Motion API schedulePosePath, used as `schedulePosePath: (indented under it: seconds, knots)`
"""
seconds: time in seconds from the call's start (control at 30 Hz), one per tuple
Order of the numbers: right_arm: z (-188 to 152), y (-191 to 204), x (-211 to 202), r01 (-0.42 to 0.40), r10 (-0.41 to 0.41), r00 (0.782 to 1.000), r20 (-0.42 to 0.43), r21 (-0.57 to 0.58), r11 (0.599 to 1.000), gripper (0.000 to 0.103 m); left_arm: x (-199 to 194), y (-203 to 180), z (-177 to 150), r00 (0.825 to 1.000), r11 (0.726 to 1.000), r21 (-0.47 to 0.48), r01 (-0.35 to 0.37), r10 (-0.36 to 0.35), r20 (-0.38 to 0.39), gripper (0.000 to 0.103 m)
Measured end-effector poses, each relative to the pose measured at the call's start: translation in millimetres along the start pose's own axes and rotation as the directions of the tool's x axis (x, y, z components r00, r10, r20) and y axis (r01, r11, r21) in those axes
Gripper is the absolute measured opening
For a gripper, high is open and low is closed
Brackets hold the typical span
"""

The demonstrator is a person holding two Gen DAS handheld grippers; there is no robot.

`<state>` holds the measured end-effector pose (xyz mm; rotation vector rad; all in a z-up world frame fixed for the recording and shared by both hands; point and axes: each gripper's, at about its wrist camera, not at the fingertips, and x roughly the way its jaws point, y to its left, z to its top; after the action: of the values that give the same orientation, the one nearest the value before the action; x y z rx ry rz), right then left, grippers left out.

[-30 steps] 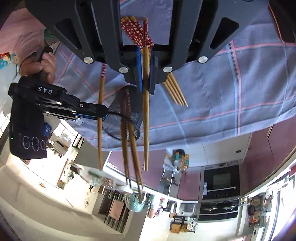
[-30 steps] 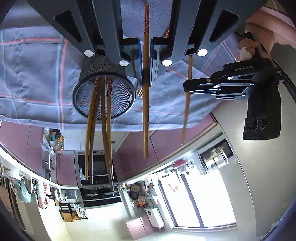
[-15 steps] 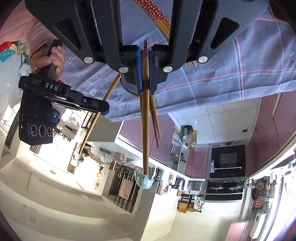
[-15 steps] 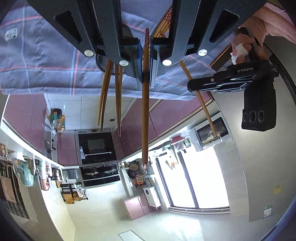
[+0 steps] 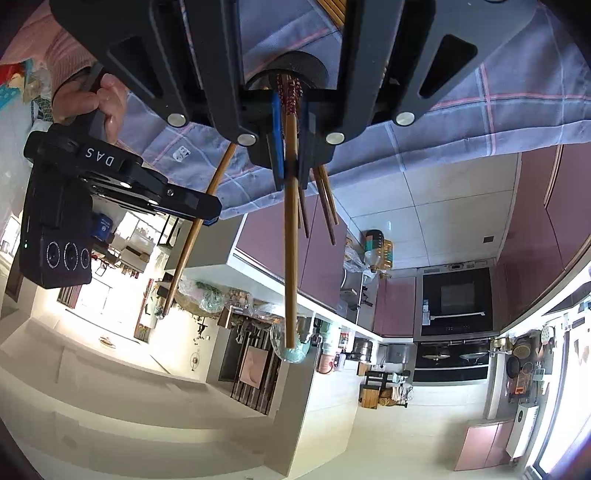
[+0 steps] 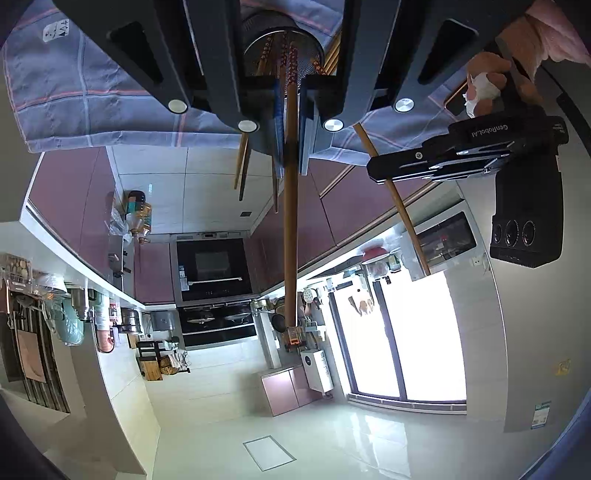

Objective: Organize utensils
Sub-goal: 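Lift the chopstick with the right gripper and lower it into the mesh cup, then move both open grippers back over the chopsticks lying on the cloth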

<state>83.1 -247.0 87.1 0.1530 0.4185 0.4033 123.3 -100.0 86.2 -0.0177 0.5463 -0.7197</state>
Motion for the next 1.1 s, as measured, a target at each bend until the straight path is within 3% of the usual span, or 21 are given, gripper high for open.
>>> schedulePosePath:
  seconds: [0.3,0.53,0.83,0.9,1.1]
  knots:
    - [-22.3,-8.6,34.4,-0.003,0.007,0.989,-0.148,0.029,1.0,0.006,37.1,-4.1,-18.5,0.989,0.999,0.034,0.008,-0.003,-0.15,0.008]
    - [-34.5,-9.8,57.7,0.003,0.007,0.972,-0.235,0.041,0.999,0.006,68.8,1.5,-30.5,0.969,1.0,0.023,0.014,-0.008,-0.247,0.008]
    - [-35.9,-16.1,75.7,0.024,-0.007,0.967,-0.255,0.064,0.998,0.008,89.1,16.3,-26.7,0.967,1.0,0.011,-0.007,0.01,-0.256,0.01]
    - [-36.8,-16.6,76.0,0.03,-0.011,0.967,-0.253,0.069,0.997,0.008,88.5,16.8,-27.1,0.97,1.0,0.013,-0.021,0.024,-0.243,0.022]
    - [-38.7,-18.9,62.0,0.025,-0.005,0.977,-0.215,0.088,0.996,0.016,66.7,20.0,-33.2,0.983,0.998,0.016,-0.067,0.068,-0.173,0.029]
